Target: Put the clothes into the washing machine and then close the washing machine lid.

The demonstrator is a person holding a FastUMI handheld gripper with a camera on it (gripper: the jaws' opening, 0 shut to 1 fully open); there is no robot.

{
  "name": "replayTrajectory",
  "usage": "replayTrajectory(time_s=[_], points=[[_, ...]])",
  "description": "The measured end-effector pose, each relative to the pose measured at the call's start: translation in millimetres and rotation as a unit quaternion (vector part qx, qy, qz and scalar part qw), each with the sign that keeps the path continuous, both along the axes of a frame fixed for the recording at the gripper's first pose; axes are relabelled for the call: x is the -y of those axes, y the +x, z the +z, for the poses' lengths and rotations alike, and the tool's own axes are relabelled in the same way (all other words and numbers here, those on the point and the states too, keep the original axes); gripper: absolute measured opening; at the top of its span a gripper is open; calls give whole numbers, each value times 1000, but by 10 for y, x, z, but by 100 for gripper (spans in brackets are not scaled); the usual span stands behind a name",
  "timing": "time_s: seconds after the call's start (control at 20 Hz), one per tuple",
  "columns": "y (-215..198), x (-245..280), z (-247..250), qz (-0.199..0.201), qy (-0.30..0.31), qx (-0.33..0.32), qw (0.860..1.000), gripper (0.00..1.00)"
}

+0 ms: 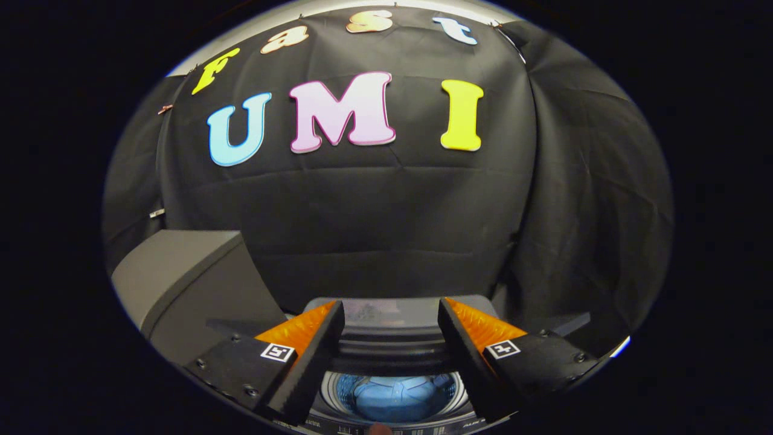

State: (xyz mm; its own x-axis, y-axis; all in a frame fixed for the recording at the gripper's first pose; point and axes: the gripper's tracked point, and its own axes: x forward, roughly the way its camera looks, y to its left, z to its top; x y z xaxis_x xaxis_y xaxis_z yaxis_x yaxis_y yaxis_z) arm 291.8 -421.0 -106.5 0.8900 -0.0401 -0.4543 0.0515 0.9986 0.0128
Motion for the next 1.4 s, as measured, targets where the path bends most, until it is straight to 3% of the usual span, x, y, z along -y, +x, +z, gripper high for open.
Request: replayTrajectory(time_s=[0.35, 0.8, 0.95, 1.15, 1.4], points=[[-428, 1, -779, 3, -19, -75, 997, 99], [-647, -20, -1063, 12, -28, -133, 991, 98], [-605, -59, -803, 13, -16, -117, 993, 98], [-452, -114, 115, 17, -2, -27, 999, 98], [-373, -156, 1059, 23, 5, 66, 998, 98]])
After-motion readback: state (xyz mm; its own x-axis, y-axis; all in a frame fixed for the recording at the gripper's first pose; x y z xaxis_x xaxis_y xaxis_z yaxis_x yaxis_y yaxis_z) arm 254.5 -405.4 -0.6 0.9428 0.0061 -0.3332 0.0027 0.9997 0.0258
